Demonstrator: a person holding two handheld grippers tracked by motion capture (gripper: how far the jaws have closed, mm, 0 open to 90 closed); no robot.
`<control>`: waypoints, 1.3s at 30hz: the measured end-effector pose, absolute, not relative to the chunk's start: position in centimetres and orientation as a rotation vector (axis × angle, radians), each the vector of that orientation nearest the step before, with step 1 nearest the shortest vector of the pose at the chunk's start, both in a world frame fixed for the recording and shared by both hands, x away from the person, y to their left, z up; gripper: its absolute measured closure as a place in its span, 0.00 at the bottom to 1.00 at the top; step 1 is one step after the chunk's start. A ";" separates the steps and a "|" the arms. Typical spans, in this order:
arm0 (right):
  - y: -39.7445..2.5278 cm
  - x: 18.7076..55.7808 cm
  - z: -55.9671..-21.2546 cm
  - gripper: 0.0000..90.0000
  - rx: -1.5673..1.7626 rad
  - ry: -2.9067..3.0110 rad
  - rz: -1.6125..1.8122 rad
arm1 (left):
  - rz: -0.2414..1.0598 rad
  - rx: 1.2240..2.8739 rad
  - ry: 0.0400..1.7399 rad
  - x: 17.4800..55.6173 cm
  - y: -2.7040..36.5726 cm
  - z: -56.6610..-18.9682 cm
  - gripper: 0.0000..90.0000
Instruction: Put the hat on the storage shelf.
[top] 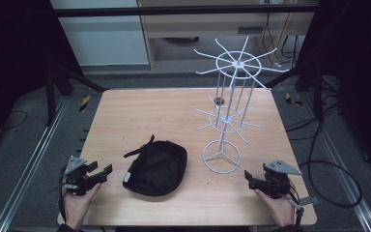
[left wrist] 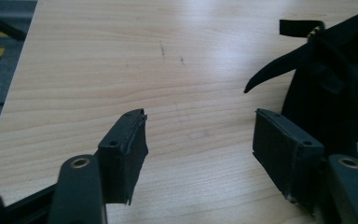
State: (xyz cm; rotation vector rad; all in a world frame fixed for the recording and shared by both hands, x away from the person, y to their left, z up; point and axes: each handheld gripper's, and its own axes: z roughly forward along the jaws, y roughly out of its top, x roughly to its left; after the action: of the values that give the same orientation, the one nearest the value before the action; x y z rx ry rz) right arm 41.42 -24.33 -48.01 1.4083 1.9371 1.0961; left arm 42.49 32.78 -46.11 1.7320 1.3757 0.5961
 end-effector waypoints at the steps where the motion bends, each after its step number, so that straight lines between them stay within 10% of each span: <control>1: -24.0 41.3 -47.9 0.27 1.411 1.937 1.113 | 0.599 1.734 1.372 42.4 32.6 -46.0 0.39; 39: -12.9 41.0 -45.2 0.40 1.164 2.147 1.318 | 0.502 1.830 1.208 40.1 27.1 -44.7 0.46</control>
State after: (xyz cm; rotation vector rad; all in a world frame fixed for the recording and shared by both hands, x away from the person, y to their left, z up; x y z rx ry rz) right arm 40.96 -12.85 -45.25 1.1641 2.1468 1.3185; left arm 40.07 27.14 -44.73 1.8300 1.2078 0.5016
